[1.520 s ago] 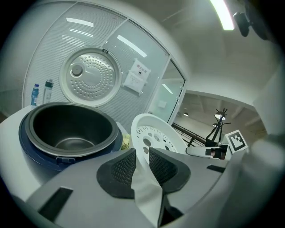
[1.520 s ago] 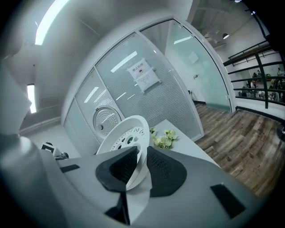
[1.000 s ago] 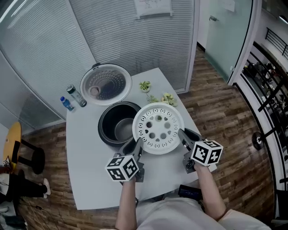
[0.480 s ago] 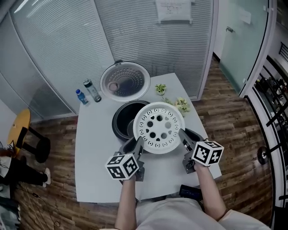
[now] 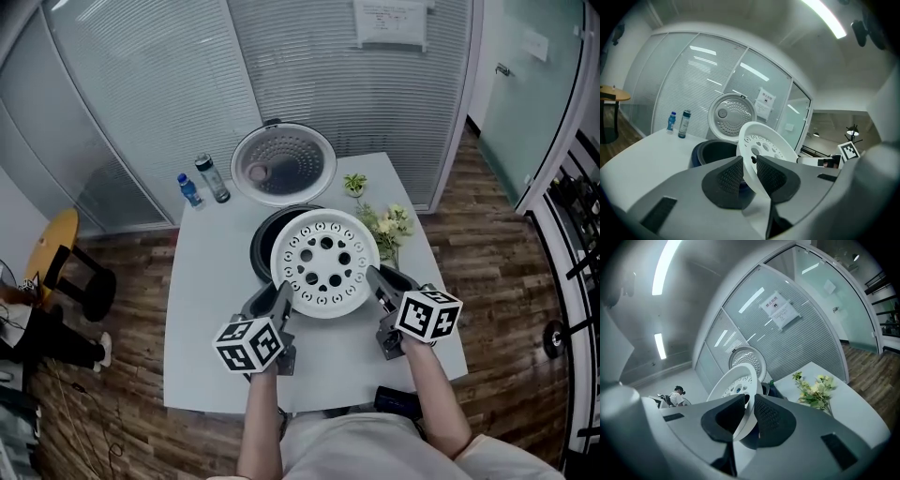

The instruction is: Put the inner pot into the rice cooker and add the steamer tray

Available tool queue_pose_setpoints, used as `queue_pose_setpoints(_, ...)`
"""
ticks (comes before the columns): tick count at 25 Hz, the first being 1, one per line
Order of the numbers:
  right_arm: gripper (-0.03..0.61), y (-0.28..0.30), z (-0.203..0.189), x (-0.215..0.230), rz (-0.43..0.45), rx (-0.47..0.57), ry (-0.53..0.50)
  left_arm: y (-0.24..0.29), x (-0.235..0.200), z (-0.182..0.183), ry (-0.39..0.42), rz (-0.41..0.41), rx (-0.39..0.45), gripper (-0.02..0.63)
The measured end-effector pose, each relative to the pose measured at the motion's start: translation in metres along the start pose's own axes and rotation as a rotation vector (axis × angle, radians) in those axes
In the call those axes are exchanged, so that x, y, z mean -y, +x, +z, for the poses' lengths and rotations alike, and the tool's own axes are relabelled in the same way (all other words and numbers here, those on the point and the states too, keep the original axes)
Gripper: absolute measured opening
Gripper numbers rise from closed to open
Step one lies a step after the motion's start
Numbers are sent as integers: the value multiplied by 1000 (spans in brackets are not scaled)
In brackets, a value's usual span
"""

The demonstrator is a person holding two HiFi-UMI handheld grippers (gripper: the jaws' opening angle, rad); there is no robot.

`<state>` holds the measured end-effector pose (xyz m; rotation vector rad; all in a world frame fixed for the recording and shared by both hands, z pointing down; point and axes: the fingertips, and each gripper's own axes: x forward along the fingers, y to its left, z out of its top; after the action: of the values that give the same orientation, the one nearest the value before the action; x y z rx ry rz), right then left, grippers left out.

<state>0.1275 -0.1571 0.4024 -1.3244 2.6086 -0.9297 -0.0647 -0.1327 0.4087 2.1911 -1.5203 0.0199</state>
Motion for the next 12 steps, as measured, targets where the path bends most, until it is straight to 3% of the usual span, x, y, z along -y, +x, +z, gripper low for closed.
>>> queue_pose_setpoints(12, 77, 41, -2, -15, 34, -61, -9, 1, -37, 13, -36, 43, 13, 92)
